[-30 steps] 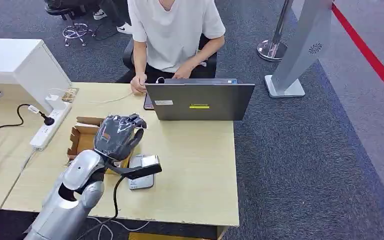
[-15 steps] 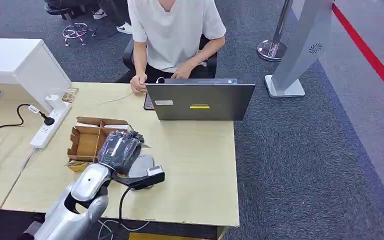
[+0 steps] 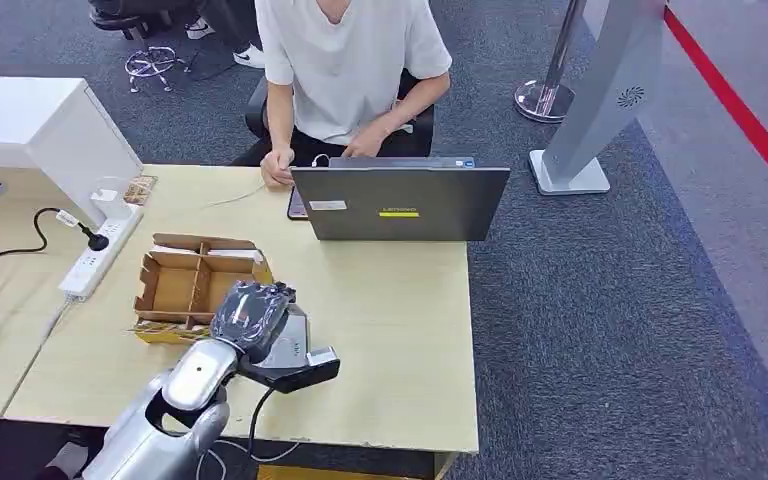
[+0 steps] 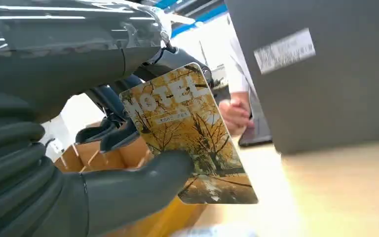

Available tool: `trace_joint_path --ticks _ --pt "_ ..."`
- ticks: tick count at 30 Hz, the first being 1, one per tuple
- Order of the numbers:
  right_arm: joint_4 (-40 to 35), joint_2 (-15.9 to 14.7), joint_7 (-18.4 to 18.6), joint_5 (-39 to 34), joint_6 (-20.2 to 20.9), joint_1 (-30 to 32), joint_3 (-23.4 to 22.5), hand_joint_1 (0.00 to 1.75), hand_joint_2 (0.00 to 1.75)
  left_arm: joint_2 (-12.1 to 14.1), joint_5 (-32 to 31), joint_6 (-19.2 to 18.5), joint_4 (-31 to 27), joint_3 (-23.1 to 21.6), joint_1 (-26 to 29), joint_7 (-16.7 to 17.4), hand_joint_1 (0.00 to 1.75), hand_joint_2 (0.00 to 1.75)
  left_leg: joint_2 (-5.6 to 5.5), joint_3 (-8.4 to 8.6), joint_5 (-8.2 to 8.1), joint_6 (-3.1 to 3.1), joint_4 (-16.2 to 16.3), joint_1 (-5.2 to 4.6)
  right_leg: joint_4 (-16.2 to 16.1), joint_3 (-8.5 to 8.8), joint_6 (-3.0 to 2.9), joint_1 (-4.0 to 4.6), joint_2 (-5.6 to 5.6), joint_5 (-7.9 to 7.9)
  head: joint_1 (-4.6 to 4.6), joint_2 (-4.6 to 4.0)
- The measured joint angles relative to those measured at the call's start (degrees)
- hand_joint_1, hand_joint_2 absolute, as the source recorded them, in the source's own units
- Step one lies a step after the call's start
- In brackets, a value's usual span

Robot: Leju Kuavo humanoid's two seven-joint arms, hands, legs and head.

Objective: Pass the card to the sensor for recognition and then transmit it.

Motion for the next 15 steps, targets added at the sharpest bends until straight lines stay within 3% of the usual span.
trace_joint_path --ticks 6,12,15 --pt "0.0 0.0 0.6 0.4 0.2 0.0 -0.4 0.00 1.75 1.6 0.0 -6.2 2.6 -2.3 0.0 -1.3 1.75 1.75 0.01 0.00 0.00 0.00 0.0 0.00 0.0 0.00 0.00 0.00 0.01 0.00 0.00 0.00" --pt "0.0 0.0 1.4 1.0 0.2 -0.1 -0.8 0.00 1.75 3.5 0.8 -8.9 4.6 -4.5 -2.0 -2.5 1.75 1.75 -0.08 0.10 -0.01 0.01 0.0 0.00 0.0 0.18 0.01 0.00 -0.10 -0.02 0.00 0.00" --pt "0.0 0.0 1.3 1.1 0.2 -0.1 -0.9 0.00 1.75 3.9 1.8 -7.5 5.0 -5.2 -2.7 -2.6 1.75 1.75 -0.08 0.21 0.00 0.01 0.0 0.00 0.0 0.25 0.01 0.00 -0.11 -0.01 0.00 0.00"
